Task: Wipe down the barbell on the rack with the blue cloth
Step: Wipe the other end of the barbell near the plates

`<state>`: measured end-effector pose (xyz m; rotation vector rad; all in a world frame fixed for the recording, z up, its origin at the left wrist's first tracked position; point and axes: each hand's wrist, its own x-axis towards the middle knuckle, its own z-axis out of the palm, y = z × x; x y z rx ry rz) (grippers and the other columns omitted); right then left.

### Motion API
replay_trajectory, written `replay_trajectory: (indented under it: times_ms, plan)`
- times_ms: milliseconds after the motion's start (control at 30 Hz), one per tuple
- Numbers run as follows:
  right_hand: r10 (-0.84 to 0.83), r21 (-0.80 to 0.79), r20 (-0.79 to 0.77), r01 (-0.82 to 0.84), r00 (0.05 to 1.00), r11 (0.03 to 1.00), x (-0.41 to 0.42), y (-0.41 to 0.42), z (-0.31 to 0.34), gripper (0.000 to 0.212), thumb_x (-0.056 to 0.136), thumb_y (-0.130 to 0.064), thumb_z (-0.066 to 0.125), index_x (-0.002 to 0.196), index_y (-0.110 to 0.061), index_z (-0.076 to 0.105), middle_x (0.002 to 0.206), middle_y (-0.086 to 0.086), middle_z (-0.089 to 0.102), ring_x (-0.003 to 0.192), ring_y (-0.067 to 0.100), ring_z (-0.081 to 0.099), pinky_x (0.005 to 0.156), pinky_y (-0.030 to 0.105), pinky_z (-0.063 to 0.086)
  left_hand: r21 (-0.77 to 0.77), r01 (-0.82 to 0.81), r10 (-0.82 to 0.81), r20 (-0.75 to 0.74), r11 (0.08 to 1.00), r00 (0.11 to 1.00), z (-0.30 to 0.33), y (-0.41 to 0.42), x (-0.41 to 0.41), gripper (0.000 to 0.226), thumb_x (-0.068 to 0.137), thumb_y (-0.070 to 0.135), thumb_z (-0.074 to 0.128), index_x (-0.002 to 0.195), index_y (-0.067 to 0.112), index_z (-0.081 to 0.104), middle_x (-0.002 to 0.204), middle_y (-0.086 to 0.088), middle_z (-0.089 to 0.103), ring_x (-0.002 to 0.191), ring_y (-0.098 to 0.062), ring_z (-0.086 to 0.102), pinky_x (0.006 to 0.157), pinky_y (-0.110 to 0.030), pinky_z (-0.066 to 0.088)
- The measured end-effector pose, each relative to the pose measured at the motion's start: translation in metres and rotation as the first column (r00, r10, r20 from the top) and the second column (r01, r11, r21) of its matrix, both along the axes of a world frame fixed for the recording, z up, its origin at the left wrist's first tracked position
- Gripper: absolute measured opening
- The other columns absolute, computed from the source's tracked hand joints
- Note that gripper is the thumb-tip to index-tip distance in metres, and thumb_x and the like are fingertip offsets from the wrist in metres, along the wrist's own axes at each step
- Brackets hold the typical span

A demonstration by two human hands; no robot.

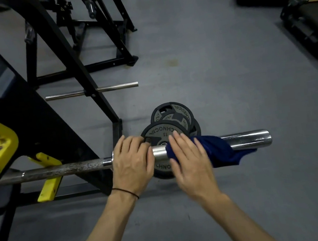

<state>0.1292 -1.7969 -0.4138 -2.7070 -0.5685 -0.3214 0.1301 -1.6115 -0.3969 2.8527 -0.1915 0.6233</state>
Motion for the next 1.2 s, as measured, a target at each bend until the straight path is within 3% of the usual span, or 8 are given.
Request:
replay_trajectory:
  times_ms: [67, 233, 433, 633, 833, 933, 1033, 1200]
  plan:
    - [0.012, -0.079, 0.042, -0.008, 0.999, 0.997, 0.012, -0.04, -0.001, 0.056, 0.103, -0.033, 0.039, 0.157, -0.016, 0.04, 0.164, 0.005, 0.037, 0.15, 0.02, 0.035, 0.126, 0.042, 0.017, 0.006, -0.006, 0.006, 0.005, 1.0, 1.0, -0.008, -0.001, -0.007, 0.025, 0.097, 0.026, 0.053, 0.108, 0.012, 0.071, 0.114, -0.005, 0.069, 0.112, -0.023, 0.06, 0.114, -0.049, 0.034]
    - [-0.531, 0.156, -0.099, 0.54, 0.842, 0.827, 0.007, -0.007, -0.003, 0.057, 0.104, -0.037, 0.031, 0.154, -0.011, 0.044, 0.162, 0.007, 0.038, 0.153, 0.026, 0.029, 0.127, 0.048, 0.005, 0.08, -0.021, 0.02, 0.013, 0.997, 1.0, -0.017, -0.005, -0.005, 0.035, 0.099, 0.028, 0.05, 0.12, 0.01, 0.07, 0.124, -0.005, 0.07, 0.12, -0.023, 0.062, 0.117, -0.055, 0.029]
    - [0.129, -0.142, -0.035, -0.132, 0.991, 0.981, 0.007, -0.029, 0.009, 0.058, 0.104, -0.036, 0.037, 0.159, -0.015, 0.035, 0.167, 0.004, 0.029, 0.154, 0.017, 0.026, 0.125, 0.042, 0.017, 0.107, -0.022, 0.019, 0.036, 0.994, 0.999, -0.02, -0.004, -0.004, 0.035, 0.1, 0.029, 0.049, 0.121, 0.01, 0.07, 0.124, -0.006, 0.069, 0.118, -0.022, 0.064, 0.117, -0.055, 0.029]
    - [-0.524, 0.182, -0.09, 0.531, 0.847, 0.828, -0.003, -0.007, -0.003, 0.06, 0.101, -0.033, 0.035, 0.154, -0.004, 0.041, 0.166, 0.011, 0.028, 0.155, 0.027, 0.024, 0.127, 0.053, 0.012, 0.165, -0.071, 0.086, -0.084, 0.984, 0.993, -0.01, -0.01, -0.001, 0.037, 0.101, 0.034, 0.041, 0.116, 0.015, 0.068, 0.106, -0.001, 0.07, 0.099, -0.022, 0.064, 0.115, -0.049, 0.031]
    - [0.072, -0.083, 0.03, -0.069, 0.997, 0.994, 0.001, -0.008, 0.011, 0.058, 0.098, -0.028, 0.04, 0.152, -0.008, 0.046, 0.161, 0.01, 0.04, 0.15, 0.021, 0.035, 0.123, 0.043, 0.021, 0.254, -0.055, 0.104, -0.185, 0.966, 0.977, 0.007, -0.006, 0.013, 0.045, 0.103, 0.039, 0.029, 0.085, 0.02, 0.066, 0.073, -0.001, 0.067, 0.065, -0.025, 0.063, 0.087, -0.043, 0.046]
    - [-0.339, 0.102, 0.002, 0.337, 0.941, 0.936, 0.015, -0.074, 0.007, 0.053, 0.101, -0.027, 0.038, 0.147, -0.006, 0.052, 0.155, 0.01, 0.049, 0.146, 0.023, 0.042, 0.128, 0.044, 0.01, 0.309, -0.026, 0.102, -0.231, 0.951, 0.968, 0.016, -0.004, 0.028, 0.053, 0.101, 0.038, 0.025, 0.067, 0.019, 0.062, 0.053, 0.0, 0.06, 0.044, -0.025, 0.055, 0.06, -0.035, 0.044]
    - [-0.592, 0.192, -0.054, 0.591, 0.804, 0.784, 0.007, -0.043, -0.001, 0.055, 0.101, -0.026, 0.035, 0.148, -0.002, 0.05, 0.159, 0.012, 0.043, 0.15, 0.027, 0.036, 0.128, 0.05, 0.01, 0.246, -0.042, 0.1, -0.228, 0.968, 0.969, 0.014, -0.005, 0.032, 0.049, 0.101, 0.037, 0.031, 0.073, 0.019, 0.066, 0.069, -0.002, 0.068, 0.065, -0.024, 0.064, 0.088, -0.041, 0.051]
    - [0.1, -0.074, 0.035, -0.097, 0.994, 0.993, -0.005, -0.007, 0.004, 0.06, 0.098, -0.028, 0.041, 0.155, -0.01, 0.041, 0.164, 0.008, 0.036, 0.152, 0.022, 0.033, 0.124, 0.045, 0.021, 0.144, -0.001, 0.024, -0.153, 0.99, 0.988, -0.001, -0.014, -0.001, 0.037, 0.102, 0.033, 0.039, 0.107, 0.014, 0.07, 0.105, -0.003, 0.072, 0.108, -0.022, 0.064, 0.115, -0.049, 0.033]
